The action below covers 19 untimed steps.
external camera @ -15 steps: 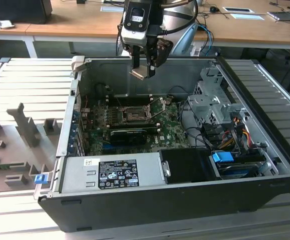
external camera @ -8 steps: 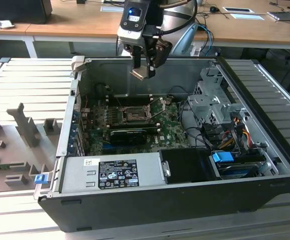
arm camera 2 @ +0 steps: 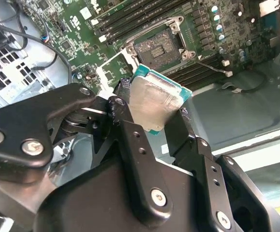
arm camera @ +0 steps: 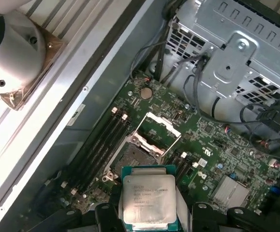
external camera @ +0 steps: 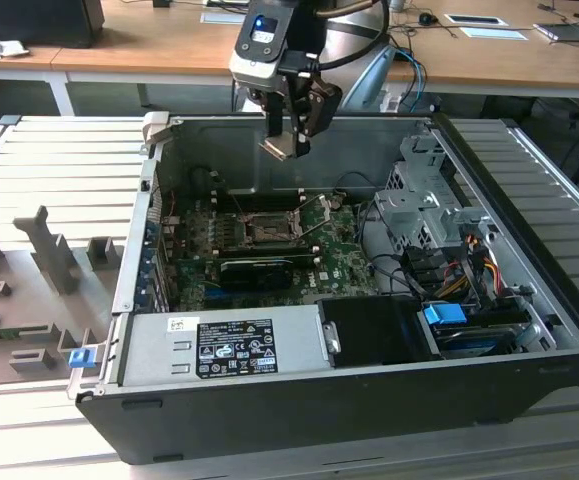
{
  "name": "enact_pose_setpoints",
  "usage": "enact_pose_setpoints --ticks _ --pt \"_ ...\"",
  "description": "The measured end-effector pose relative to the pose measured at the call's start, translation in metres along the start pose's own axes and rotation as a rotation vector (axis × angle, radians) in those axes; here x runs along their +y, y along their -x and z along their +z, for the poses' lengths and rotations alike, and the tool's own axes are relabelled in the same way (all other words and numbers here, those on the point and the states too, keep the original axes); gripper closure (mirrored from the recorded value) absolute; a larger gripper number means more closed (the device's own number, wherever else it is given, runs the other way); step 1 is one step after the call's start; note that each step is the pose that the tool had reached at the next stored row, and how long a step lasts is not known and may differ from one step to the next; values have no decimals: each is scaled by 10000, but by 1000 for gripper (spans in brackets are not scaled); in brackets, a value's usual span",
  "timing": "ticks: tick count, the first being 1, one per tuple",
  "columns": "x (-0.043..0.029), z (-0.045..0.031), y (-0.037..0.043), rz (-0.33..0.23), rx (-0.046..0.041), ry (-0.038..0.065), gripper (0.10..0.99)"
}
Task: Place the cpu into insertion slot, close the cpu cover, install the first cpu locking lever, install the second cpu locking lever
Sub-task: 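Place the cpu into insertion slot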
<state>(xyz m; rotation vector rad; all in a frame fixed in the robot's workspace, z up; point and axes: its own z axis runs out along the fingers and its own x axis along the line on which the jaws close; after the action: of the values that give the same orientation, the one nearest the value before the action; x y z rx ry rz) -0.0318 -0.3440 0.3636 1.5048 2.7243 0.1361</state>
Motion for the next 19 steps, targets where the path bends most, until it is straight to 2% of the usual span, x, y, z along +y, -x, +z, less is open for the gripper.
enact_pose_setpoints --ticks 5,7,14,17,19 --pt "-3 34 1 1379 -124 26 557" --pt "-4 53 1 1672 -151 30 557" --pt "-9 99 2 1750 -160 31 557" --pt "-10 109 2 1919 -212 16 557" --pt "-10 111 2 2265 -252 17 557"
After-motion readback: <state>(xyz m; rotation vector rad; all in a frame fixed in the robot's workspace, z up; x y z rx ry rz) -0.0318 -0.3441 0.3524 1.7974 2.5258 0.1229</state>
